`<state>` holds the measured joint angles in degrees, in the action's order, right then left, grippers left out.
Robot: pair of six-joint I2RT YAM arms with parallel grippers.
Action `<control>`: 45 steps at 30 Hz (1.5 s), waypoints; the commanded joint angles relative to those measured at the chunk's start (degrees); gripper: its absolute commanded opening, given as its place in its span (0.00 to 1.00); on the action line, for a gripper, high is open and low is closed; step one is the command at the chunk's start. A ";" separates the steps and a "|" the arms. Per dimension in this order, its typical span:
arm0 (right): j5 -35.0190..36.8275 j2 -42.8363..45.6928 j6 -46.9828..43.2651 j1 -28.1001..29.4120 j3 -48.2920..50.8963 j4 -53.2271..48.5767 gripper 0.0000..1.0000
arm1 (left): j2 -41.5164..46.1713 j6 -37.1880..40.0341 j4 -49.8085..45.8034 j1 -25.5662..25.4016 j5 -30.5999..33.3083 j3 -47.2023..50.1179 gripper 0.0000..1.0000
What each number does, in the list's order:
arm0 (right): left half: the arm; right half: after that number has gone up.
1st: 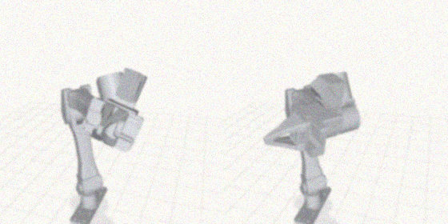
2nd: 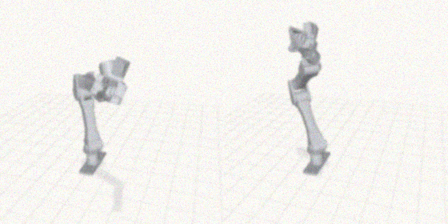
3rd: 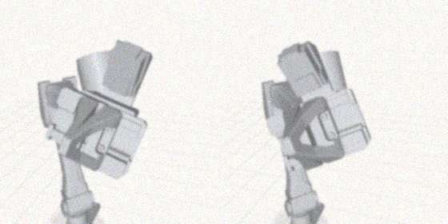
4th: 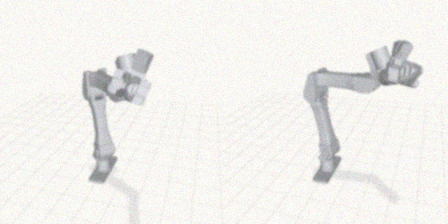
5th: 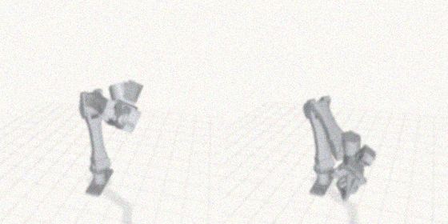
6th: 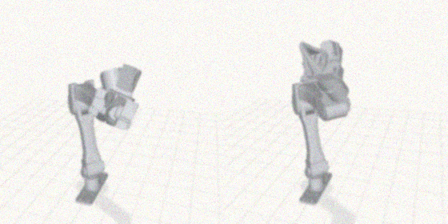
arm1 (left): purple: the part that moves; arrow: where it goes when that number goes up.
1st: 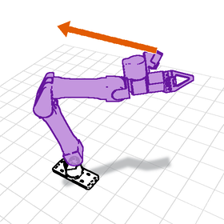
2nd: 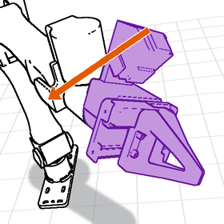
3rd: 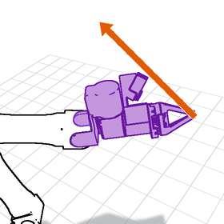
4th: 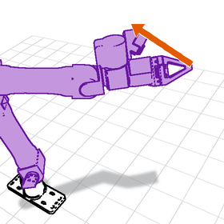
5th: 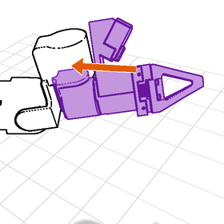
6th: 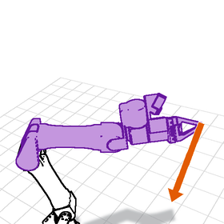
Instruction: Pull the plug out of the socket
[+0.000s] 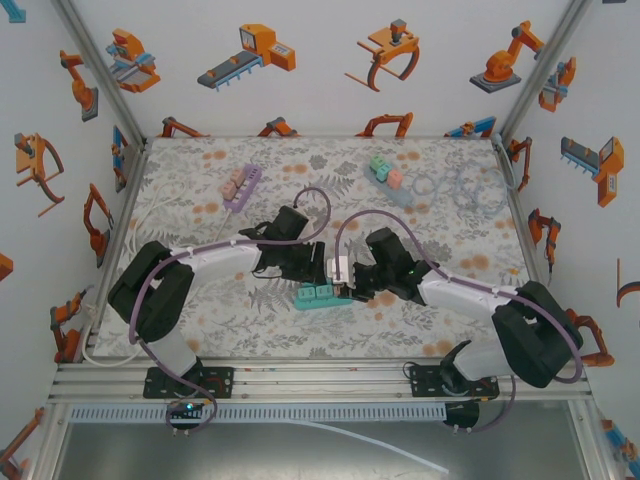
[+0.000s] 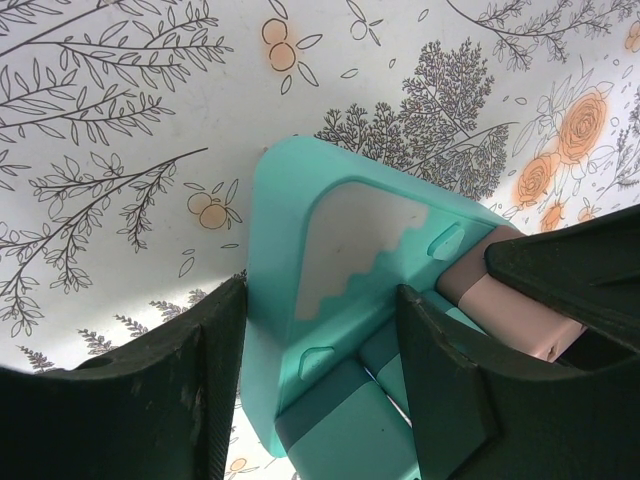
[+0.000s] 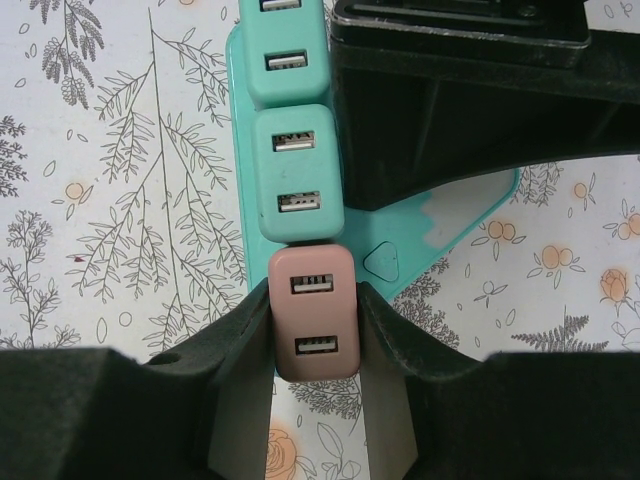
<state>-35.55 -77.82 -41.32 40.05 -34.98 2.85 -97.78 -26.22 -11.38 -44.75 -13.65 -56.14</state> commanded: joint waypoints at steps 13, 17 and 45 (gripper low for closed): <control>-9.57 4.93 7.87 0.39 -2.88 6.41 0.10 | -10.52 4.61 -13.31 -4.12 19.00 0.92 0.49; -7.94 5.72 7.48 0.38 -1.99 6.33 0.09 | -10.86 4.02 -13.15 -4.38 19.37 1.11 0.48; 7.57 21.57 23.89 6.11 2.87 7.16 0.00 | -7.25 0.93 -10.77 -3.15 14.45 -0.31 0.46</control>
<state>-29.06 -59.70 -29.78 45.60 -31.97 3.31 -99.63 -26.50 -14.57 -48.34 -8.25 -60.64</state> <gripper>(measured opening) 0.343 0.526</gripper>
